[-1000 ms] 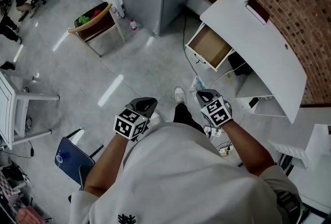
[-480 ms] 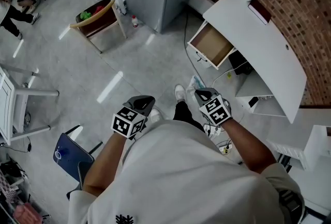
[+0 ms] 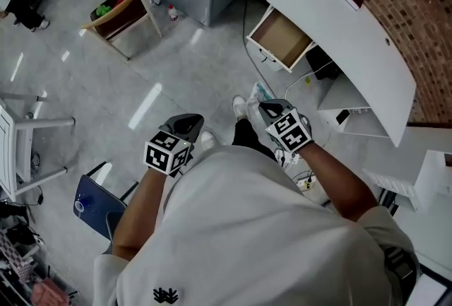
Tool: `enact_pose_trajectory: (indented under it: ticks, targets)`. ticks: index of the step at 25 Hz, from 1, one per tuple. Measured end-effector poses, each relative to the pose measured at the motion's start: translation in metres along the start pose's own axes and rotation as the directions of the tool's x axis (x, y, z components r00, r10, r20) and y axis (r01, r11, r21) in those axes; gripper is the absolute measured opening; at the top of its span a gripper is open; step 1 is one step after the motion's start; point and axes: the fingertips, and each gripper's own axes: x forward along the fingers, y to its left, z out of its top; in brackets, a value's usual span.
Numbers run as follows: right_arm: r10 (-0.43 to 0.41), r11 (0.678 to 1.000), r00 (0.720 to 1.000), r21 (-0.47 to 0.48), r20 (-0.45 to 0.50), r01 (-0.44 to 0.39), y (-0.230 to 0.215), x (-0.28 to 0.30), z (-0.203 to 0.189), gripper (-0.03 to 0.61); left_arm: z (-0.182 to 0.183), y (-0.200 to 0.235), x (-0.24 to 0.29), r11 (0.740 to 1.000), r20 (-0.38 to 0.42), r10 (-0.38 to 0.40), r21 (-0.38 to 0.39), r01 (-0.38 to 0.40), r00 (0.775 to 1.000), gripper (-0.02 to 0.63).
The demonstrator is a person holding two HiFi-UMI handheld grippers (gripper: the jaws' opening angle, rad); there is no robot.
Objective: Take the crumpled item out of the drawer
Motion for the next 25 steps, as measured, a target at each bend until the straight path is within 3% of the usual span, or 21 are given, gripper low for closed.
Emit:
enact_pose_trajectory:
  ticks: [15, 25]
  targets:
    - [0.008, 1.000, 1.000, 0.025, -0.003, -0.008, -0.011, -0.004, -0.018, 0.029, -0.001, -0.012, 0.022, 1.000, -0.035, -0.013, 0.004, 0.014, 0.999, 0.026]
    - [0.021, 0.999, 1.000, 0.029, 0.008, -0.021, -0.043, 0.009, -0.015, 0.029, 0.016, 0.002, 0.041, 1.000, -0.051, 0.017, -0.009, -0.017, 0.999, 0.026]
